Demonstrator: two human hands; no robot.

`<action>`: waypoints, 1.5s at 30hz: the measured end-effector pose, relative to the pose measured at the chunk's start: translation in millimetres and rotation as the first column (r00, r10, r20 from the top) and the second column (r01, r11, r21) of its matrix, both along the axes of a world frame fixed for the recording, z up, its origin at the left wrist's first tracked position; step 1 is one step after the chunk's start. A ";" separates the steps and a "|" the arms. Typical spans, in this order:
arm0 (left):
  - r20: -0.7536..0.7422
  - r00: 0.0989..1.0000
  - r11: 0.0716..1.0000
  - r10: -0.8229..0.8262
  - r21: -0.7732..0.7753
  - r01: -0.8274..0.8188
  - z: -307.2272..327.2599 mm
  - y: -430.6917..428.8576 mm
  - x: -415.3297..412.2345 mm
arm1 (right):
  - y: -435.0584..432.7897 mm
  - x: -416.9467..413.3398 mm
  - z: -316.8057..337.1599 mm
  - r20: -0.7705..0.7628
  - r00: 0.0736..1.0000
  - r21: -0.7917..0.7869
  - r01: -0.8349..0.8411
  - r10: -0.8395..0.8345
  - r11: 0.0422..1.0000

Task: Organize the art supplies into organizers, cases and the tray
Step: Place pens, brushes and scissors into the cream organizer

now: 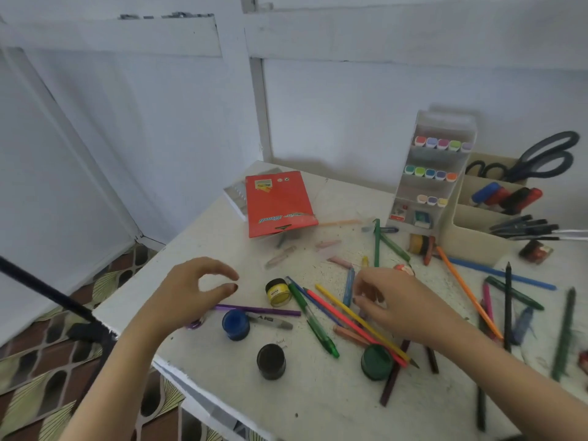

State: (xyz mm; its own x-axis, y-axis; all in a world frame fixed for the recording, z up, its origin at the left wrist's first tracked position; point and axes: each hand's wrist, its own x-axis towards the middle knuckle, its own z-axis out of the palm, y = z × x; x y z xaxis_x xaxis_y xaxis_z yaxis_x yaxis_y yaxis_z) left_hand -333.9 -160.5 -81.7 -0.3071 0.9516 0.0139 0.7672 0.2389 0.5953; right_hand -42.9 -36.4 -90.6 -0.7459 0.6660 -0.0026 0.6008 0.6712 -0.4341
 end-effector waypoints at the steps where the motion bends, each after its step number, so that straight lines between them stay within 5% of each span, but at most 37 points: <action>1: -0.005 0.998 0.995 0.062 0.074 -0.061 -5.8 -9.4 0.4 | -6.4 4.8 -2.6 0.005 1.000 0.002 0.006 -0.006 1.000; 4: 0.032 0.987 0.964 0.155 0.212 -0.159 -26.4 -34.3 3.6 | -28.0 16.6 -12.8 0.032 0.999 0.044 0.009 -0.011 0.999; 12: 0.023 1.000 0.998 0.014 0.063 -0.016 -62.4 -37.8 23.7 | -66.1 25.2 -28.3 0.154 0.985 0.048 -0.088 0.079 0.995; 23: 0.040 0.999 0.998 -0.012 0.069 0.009 -58.9 -12.1 44.0 | -63.0 24.7 -38.0 0.155 0.985 0.149 0.057 -0.080 0.987; 29: -0.120 0.993 0.996 -0.010 0.088 0.021 -45.8 2.2 54.4 | -69.8 56.5 -31.9 -0.009 0.995 0.094 0.099 -0.099 0.991; 35: -0.118 0.978 0.956 -0.171 0.220 0.194 -27.4 30.9 95.3 | -81.2 107.6 -29.0 0.038 0.933 0.131 0.350 -0.358 0.927; 41: -0.098 0.803 0.801 -0.588 0.067 0.595 -15.6 48.6 176.7 | -97.7 140.5 -32.2 0.237 0.590 0.140 0.765 -0.772 0.628; 45: -0.134 0.590 0.605 -0.796 -0.181 0.775 -24.3 58.3 223.8 | -98.9 143.0 -43.2 0.248 0.647 0.052 0.734 -0.721 0.677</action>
